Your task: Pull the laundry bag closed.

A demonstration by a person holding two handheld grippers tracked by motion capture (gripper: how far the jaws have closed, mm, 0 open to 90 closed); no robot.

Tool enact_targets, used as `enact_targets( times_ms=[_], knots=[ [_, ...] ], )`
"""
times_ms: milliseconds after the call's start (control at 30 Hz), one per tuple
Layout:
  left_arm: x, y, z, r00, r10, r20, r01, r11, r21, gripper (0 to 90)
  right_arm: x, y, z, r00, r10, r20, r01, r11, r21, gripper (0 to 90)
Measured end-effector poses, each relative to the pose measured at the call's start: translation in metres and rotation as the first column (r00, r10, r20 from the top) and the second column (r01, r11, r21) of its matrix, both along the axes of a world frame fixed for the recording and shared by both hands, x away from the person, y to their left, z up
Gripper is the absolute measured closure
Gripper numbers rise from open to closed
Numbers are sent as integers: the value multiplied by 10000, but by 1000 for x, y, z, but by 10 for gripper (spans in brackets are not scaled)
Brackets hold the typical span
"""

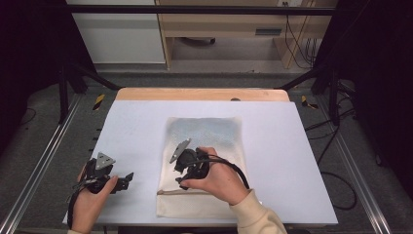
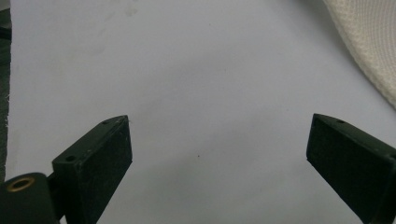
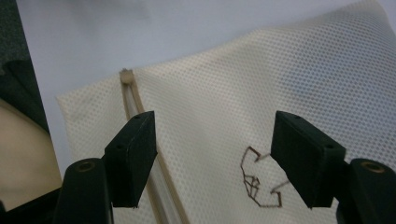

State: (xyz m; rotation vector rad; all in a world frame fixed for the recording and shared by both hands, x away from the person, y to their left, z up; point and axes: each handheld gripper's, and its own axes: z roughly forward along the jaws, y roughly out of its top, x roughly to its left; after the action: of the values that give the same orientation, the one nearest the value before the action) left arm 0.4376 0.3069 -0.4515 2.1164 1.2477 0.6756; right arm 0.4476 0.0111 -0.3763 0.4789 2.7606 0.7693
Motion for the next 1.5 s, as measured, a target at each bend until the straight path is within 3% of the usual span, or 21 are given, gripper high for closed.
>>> enact_targets(
  times_ms=[67, 200, 400, 833, 1033, 1200, 1367, 1500],
  knots=[
    [2, 0, 0, 10000, -62, -42, 62, 9999, 79, 67, -4, 9, -9, 9990, 368, -236, -368, 9993, -21, 299],
    [6, 2, -1, 9999, -60, -91, 60, 10000, 77, 67, -7, 16, -17, 9979, 563, -335, -561, 9984, 64, 309],
    [9, 4, -2, 9999, -41, -140, 45, 9997, 260, 67, -12, 25, -30, 9943, 933, -507, -936, 9956, -44, 399],
    [13, 5, -2, 9998, -6, -213, 14, 9994, 356, 68, -18, 27, -33, 9916, 1255, -320, -1249, 9920, 190, 629],
    [16, 2, -3, 9994, -168, -310, 184, 9984, 540, 79, -18, 25, -36, 9902, 1341, -396, -1330, 9907, 277, 717],
    [17, 4, -2, 9996, -104, -260, 114, 9990, 422, 79, -17, 27, -39, 9882, 1454, -490, -1430, 9885, 498, 786],
    [16, 4, -2, 9996, -67, -260, 76, 9993, 355, 79, -20, 36, -45, 9823, 1791, -553, -1757, 9826, 601, 782],
    [16, 6, -2, 9998, -36, -203, 42, 9995, 310, 78, -18, 42, -51, 9825, 1742, -656, -1717, 9843, 418, 770]
  ],
)
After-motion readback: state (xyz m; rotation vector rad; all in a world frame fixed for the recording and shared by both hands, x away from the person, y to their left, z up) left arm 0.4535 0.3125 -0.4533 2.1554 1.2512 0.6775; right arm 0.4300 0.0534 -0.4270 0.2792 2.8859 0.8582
